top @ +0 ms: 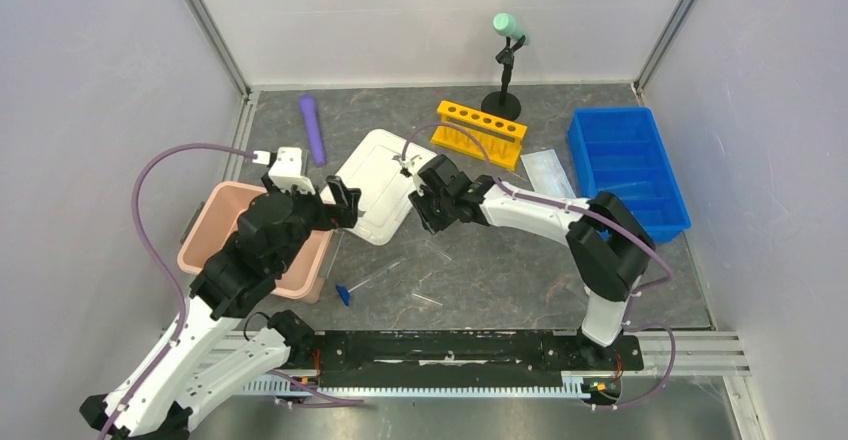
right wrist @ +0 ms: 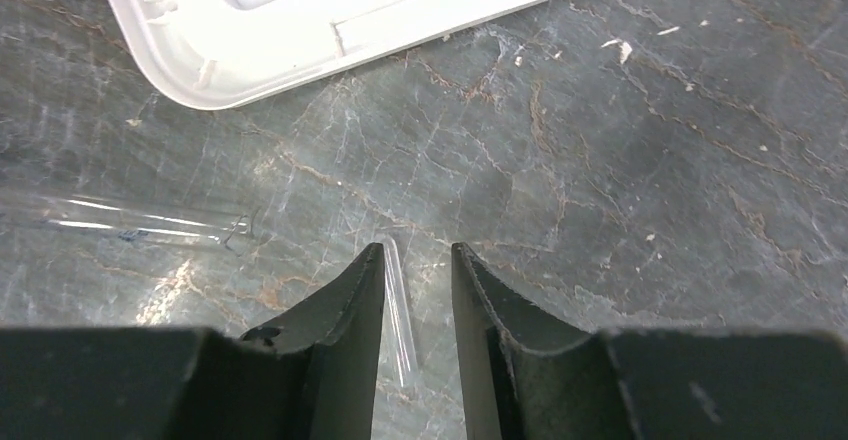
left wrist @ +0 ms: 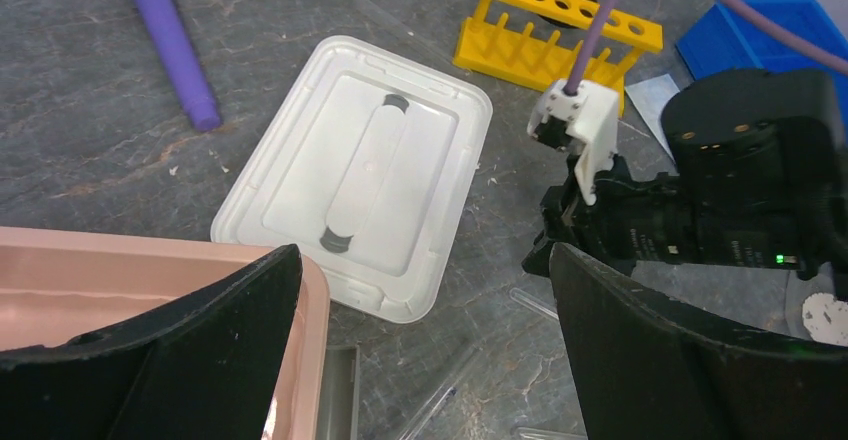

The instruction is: Organize the chemistry lab equipment

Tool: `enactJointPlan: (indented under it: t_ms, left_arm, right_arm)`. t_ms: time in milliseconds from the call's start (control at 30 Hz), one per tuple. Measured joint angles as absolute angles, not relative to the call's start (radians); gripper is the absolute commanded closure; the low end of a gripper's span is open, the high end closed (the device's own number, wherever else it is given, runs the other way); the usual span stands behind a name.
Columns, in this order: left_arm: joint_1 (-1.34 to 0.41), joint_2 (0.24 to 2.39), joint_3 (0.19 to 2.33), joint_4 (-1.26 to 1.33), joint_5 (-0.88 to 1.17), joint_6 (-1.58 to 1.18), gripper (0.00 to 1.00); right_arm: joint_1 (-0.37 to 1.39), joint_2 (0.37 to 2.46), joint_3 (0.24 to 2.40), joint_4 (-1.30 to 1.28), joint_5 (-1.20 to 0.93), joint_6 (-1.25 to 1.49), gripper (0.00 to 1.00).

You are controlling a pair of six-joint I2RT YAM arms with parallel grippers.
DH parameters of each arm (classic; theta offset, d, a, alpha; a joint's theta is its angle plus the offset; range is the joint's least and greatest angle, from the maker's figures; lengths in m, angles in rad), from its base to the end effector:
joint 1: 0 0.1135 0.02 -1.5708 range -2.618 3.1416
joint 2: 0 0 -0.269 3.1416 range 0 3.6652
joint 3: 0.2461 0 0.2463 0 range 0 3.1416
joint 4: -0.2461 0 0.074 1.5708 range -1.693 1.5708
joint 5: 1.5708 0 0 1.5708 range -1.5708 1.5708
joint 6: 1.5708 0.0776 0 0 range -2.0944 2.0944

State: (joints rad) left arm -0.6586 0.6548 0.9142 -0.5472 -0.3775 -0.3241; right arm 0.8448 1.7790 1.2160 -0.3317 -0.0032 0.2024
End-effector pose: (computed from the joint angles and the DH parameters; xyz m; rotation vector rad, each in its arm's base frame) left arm 0.1458 -0.0767 0.3551 0.0473 1.8505 -0.3371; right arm 0.2684 0.3027 0.1817 -0.7973 2.3919 0.4467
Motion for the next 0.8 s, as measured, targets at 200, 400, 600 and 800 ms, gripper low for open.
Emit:
enactJointPlan:
  t_ms: [200, 400, 600, 800]
  left_arm:
    - [-0.659, 0.605, 0.899, -0.535, -0.408, -0.324, 0.00]
    - [-0.659, 0.596, 0.896, -0.521, -0.418, -0.324, 0.00]
    - [-0.659, 0.596, 0.894, -0.521, -0.418, -0.324, 0.00]
    - [-0.659, 0.596, 0.892, -0.521, -0.419, -0.324, 0.00]
  right_arm:
    - [0.860, 1.869, 1.291, -0.391, -0.015, 0.179, 0.64]
    - [0.873, 1.925, 1.320, -0.429, -0.028, 0.160, 0.65]
    - [0.887, 1.949, 1.320, -0.441, -0.052, 0.151, 0.66]
    - [0.891, 1.963, 1.320, -0.448, -0.047, 0.142, 0.68]
